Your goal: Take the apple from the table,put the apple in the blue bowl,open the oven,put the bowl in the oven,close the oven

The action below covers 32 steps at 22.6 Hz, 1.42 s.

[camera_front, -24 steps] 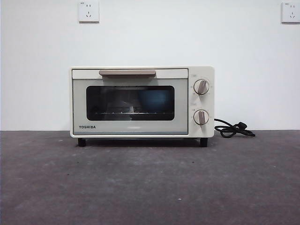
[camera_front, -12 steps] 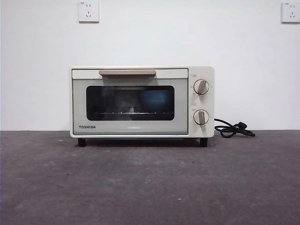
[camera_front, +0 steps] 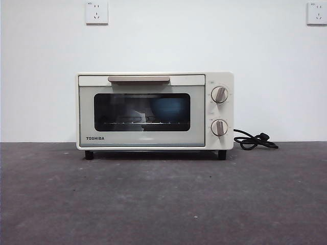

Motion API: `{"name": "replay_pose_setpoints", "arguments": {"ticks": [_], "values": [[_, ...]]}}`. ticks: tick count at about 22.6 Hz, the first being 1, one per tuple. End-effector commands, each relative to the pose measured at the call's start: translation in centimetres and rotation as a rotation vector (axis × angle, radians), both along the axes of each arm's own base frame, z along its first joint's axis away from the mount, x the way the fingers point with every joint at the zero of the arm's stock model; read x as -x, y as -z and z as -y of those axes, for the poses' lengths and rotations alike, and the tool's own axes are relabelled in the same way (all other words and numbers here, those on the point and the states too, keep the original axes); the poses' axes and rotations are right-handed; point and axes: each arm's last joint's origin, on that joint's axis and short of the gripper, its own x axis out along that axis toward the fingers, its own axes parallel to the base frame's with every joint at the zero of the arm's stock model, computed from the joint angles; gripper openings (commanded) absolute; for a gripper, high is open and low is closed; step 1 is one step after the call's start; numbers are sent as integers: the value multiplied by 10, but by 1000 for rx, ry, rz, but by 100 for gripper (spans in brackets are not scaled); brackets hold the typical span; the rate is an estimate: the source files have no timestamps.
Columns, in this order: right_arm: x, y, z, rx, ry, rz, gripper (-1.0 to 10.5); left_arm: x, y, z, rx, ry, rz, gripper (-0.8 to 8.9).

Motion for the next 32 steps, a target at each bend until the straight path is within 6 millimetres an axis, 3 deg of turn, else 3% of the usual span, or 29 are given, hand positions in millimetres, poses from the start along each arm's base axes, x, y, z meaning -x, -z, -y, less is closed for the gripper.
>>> {"name": "replay_pose_setpoints", "arguments": {"ticks": [1, 4, 7, 11, 13, 16, 20, 32], "values": [[4, -2, 6, 36, 18, 34, 1, 0, 3, 0, 8, -4, -3, -4], [3, -4, 17, 72, 9, 85, 1, -1, 3, 0, 8, -4, -4, -4], [-2, 6, 29, -225, 4, 382, 1, -1, 3, 0, 8, -4, -9, -4], [3, 69, 44, -349, -53, 742, 1, -1, 3, 0, 8, -4, -9, -4], [11, 105, 52, -349, -7, 815, 1, -1, 3, 0, 8, -4, -9, -4], [24, 153, 59, -322, 47, 816, 1, -1, 3, 0, 8, -4, -9, -4], [29, 184, 61, -317, 63, 801, 1, -1, 3, 0, 8, -4, -9, -4], [36, 222, 65, -338, 106, 764, 1, -1, 3, 0, 8, -4, -9, -4]]}}
